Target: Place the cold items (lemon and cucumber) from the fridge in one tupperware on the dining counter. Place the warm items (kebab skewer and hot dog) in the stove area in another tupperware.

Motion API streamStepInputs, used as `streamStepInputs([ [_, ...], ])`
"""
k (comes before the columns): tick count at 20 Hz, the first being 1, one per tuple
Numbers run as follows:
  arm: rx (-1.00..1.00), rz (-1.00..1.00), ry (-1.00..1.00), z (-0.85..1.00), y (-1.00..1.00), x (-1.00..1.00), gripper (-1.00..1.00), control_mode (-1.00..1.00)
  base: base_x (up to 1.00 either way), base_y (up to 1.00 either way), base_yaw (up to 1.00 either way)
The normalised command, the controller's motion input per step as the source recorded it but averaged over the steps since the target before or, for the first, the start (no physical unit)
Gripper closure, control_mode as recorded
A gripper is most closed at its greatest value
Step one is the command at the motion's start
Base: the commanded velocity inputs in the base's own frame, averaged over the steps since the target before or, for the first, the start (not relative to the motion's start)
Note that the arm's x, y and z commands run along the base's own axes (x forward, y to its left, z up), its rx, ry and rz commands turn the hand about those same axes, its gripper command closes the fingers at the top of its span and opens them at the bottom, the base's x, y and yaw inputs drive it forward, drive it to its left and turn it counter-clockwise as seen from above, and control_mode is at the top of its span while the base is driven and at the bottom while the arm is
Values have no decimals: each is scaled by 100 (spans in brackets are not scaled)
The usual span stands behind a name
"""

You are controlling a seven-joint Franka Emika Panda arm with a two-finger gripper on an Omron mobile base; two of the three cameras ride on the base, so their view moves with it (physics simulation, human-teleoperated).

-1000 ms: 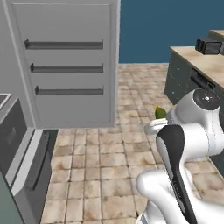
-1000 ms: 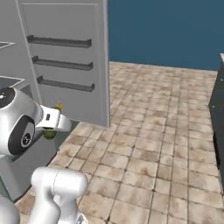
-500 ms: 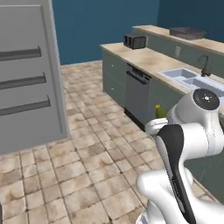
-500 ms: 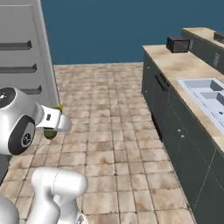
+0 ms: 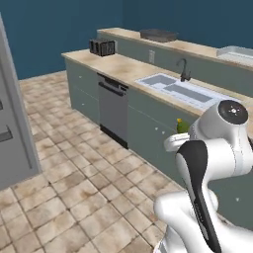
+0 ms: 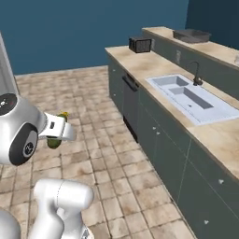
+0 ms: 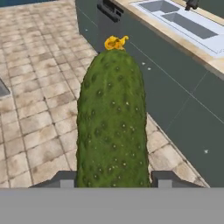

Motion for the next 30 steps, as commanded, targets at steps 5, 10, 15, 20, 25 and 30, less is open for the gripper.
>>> streamStepInputs([
  [5, 0, 0, 0, 0, 0, 0, 100, 100, 55, 2, -37],
  [10, 0, 0, 0, 0, 0, 0, 100, 100, 75, -2, -11],
  [15, 0, 0, 0, 0, 0, 0, 100, 100, 92, -4, 0],
  [20, 0, 0, 0, 0, 0, 0, 100, 100, 97, -16, 5],
  [25, 0, 0, 0, 0, 0, 0, 100, 100, 90, 3, 14],
  [30, 0, 0, 0, 0, 0, 0, 100, 100, 86, 21, 32],
])
